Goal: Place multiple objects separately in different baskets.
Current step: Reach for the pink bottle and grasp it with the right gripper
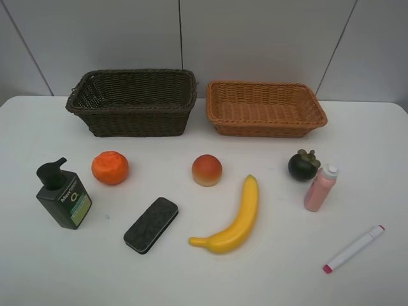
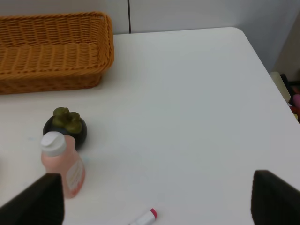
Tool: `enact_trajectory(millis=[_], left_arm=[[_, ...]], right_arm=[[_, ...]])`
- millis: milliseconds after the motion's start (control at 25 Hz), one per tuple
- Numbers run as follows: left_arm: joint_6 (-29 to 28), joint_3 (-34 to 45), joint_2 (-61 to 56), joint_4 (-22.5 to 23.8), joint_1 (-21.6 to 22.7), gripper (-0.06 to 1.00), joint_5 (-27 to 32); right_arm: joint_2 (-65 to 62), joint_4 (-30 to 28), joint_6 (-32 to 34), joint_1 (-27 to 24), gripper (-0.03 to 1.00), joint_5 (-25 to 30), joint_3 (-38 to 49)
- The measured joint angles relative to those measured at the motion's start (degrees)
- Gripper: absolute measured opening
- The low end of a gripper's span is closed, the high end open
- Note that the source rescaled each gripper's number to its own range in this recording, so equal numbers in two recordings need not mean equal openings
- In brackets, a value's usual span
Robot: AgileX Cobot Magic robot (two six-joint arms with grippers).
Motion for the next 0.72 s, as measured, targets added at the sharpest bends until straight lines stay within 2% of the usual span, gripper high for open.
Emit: enact_trajectory(millis=[720], left_arm=[[0.00,0.00,0.00,0.00,0.00,0.99,0.00]], right_arm=[[0.00,0.00,0.00,0.00,1.00,0.00,0.00]])
